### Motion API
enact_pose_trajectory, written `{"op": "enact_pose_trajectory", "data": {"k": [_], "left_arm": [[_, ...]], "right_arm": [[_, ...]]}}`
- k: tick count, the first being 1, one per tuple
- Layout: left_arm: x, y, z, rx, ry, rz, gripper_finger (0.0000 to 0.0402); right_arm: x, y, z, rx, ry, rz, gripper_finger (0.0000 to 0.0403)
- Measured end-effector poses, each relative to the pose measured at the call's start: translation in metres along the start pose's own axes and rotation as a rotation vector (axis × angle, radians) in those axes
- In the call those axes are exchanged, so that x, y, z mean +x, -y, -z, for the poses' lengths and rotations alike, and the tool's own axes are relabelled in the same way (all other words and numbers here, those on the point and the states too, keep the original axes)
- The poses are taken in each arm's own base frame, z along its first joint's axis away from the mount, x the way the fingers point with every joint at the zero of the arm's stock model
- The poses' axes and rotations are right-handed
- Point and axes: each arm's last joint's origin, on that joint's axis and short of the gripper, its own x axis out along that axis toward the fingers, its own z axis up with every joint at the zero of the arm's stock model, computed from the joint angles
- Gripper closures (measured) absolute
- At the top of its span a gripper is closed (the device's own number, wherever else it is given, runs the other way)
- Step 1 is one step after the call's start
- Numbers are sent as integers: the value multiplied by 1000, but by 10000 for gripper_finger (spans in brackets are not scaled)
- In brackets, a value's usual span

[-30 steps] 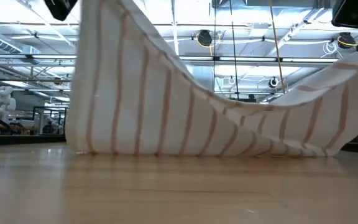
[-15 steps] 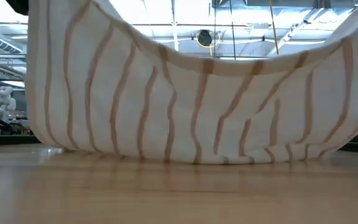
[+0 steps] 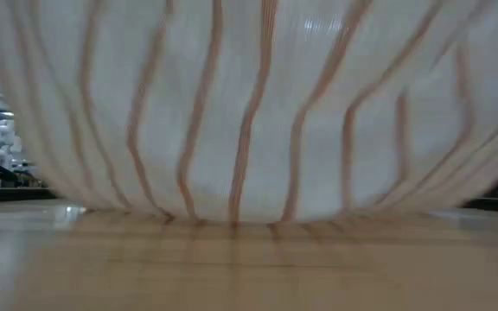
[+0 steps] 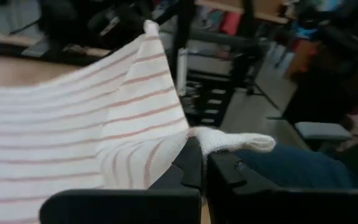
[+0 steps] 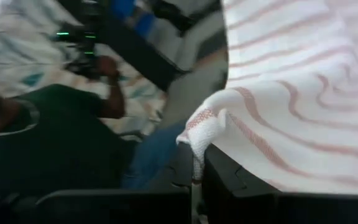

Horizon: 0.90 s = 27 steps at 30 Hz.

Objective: Roll towel
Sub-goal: Roll the white towel

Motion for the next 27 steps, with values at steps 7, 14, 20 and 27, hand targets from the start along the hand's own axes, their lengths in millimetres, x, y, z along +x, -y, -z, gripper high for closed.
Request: {"op": "enact_pose_trajectory", "data": {"k": [7,14,20,27], "left_arm": [[-9,5,-5,37,56,-56,400],[-9,-5,-1,91,83,-287,400],[1,-27,-3,144,99,-505,400],[17,-67,-5,227,23,-684,400]], "right_arm": [[-1,-4,1,-100,52,0,399],[-2,4,2,-217,109,148,399],[-6,16,2,-357,174,366,399],[-25,31,-7,-422,186,569,399]]}}
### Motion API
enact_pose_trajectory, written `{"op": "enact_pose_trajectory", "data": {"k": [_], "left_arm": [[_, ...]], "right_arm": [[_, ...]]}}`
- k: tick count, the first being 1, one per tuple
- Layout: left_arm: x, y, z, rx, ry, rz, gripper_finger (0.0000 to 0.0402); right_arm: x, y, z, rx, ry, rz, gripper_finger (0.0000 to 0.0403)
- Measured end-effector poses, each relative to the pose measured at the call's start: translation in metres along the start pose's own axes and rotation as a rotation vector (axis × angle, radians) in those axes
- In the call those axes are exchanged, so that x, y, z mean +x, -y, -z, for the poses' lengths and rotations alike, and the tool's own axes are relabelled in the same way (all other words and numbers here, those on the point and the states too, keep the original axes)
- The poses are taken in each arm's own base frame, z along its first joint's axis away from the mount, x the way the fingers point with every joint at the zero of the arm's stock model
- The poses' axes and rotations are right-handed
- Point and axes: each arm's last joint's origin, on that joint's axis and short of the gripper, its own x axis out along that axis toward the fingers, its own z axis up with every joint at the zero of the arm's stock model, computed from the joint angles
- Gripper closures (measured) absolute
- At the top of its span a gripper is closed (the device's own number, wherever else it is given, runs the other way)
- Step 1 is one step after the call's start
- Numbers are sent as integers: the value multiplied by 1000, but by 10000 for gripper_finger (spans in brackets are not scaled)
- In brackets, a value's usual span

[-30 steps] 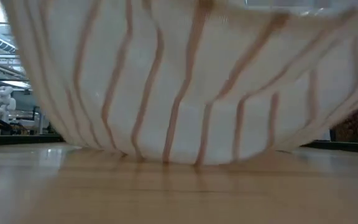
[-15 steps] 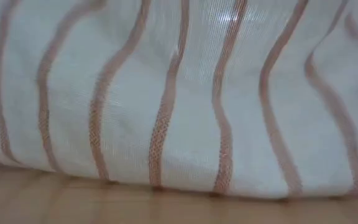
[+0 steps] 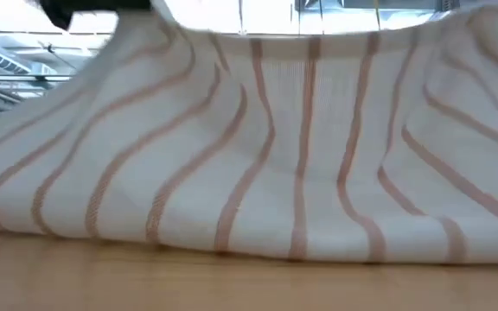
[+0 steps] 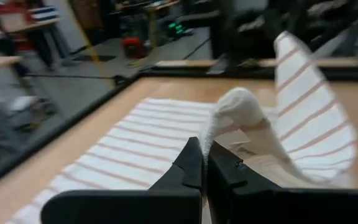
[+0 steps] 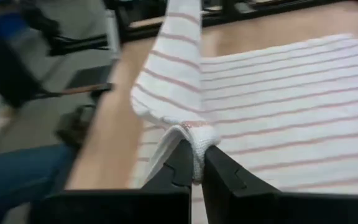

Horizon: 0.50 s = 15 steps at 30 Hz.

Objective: Roll towel
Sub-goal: Roll the white towel

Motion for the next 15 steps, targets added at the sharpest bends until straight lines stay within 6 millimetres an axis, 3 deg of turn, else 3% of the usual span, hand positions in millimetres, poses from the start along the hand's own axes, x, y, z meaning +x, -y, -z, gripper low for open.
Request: {"op": "enact_pose_trajectory", "data": {"k": [6,15], "left_arm": [[19,-18,12,46,-84,-114,400],[25,-43,31,27,-186,-268,400]], "right_arm": [[-9,29,-10,-20,16,158,399],[-6,64,-9,-86,-23,461,399]]}}
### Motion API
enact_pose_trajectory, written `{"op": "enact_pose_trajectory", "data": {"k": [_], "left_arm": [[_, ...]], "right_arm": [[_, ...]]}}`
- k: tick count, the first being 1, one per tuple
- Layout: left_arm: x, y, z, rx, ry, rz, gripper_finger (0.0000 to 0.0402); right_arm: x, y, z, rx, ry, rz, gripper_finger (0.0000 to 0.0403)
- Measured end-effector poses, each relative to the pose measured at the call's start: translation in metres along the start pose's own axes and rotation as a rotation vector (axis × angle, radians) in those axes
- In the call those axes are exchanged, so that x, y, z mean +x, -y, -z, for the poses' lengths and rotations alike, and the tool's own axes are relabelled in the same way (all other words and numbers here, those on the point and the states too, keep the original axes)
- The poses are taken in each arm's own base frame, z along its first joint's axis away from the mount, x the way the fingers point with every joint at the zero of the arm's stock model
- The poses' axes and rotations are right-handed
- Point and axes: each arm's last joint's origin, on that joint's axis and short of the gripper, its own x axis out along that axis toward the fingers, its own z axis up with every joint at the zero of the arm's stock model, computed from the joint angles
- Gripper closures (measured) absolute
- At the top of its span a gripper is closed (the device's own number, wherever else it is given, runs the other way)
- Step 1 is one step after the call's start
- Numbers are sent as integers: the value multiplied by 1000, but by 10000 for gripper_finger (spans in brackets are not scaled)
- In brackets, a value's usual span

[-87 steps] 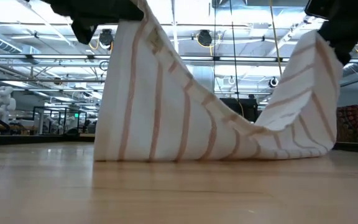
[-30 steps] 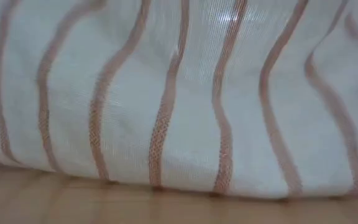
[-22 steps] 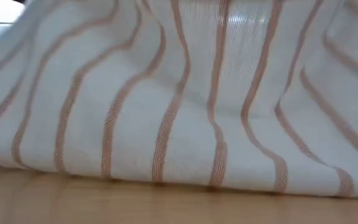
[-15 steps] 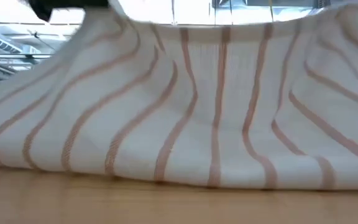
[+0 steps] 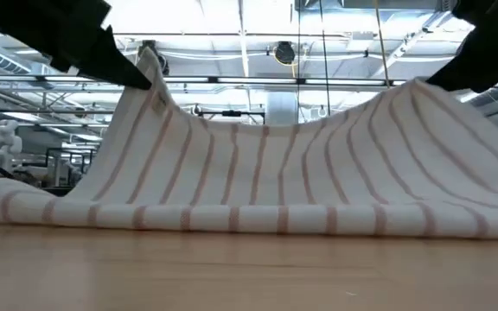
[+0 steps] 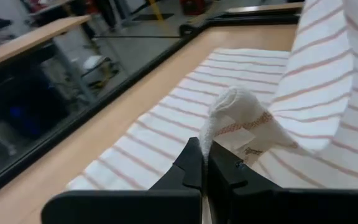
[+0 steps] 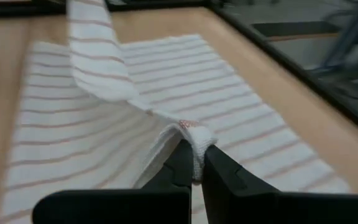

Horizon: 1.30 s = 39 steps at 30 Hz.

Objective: Roll towel
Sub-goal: Roll the white towel

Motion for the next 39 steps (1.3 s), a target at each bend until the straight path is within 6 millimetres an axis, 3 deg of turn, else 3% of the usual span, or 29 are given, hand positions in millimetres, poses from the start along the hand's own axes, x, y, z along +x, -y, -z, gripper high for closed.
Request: {"op": "enact_pose_trajectory", "data": {"k": [8,17,25,39], "left_arm": [[15,-17,4,-24,-29,-133,400],[22,-20,2,-42,-48,-153,400],[22,-17,3,-113,-94,-105,400],[20,-17,3,-178,-71,-110,400]], "right_arm": [[15,3,6,20,-54,119,399],[27,-5,15,47,-100,176,399],[27,-6,13,104,-86,159,399],[27,-3,11,14,-14,237,399]]}}
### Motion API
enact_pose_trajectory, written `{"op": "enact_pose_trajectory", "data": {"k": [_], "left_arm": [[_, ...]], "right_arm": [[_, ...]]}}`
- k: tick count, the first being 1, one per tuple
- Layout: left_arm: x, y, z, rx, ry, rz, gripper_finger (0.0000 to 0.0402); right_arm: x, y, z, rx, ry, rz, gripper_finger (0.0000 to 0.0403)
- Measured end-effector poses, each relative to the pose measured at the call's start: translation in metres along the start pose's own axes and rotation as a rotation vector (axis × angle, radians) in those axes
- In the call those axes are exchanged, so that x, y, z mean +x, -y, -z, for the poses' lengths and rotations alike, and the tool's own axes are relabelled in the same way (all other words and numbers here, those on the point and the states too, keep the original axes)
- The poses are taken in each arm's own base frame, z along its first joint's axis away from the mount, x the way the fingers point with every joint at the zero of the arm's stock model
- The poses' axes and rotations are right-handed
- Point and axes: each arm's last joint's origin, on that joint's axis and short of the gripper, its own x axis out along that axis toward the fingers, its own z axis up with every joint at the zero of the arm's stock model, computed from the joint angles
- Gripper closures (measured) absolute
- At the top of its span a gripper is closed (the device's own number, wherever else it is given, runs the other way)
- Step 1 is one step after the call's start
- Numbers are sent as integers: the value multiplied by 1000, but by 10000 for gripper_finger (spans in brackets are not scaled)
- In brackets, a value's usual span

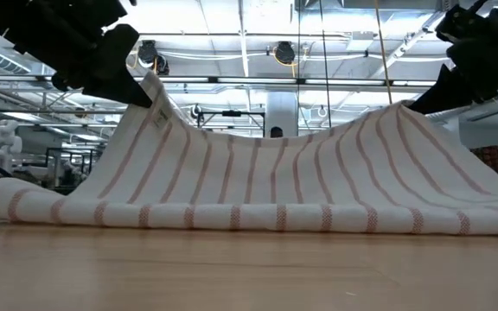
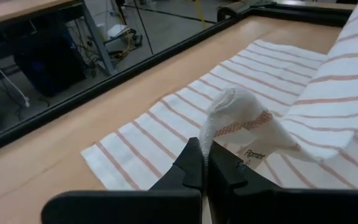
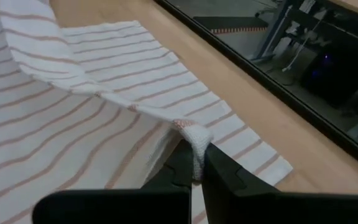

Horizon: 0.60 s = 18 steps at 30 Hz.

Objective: Roll towel
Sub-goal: Roll the white towel

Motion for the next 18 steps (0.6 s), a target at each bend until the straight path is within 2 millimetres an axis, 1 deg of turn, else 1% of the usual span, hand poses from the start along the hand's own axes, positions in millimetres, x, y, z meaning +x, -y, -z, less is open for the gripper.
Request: {"op": "enact_pose_trajectory", "data": {"k": [4,9,14,16,18], "left_arm": [[0,-1,1,-62,-18,0,400],[0,-4,6,-144,-118,11,400],[-1,-11,12,-178,-238,-6,400],[-1,-11,13,-219,-268,-9,400],[-1,-10,14,-269,-296,-5,400]], "right_arm": [[1,0,2,100,-8,9,399],[4,-2,8,177,-36,36,399],[9,-7,16,229,-91,54,399],[11,-9,19,310,-144,51,399],[11,-10,22,436,-197,49,399]]}}
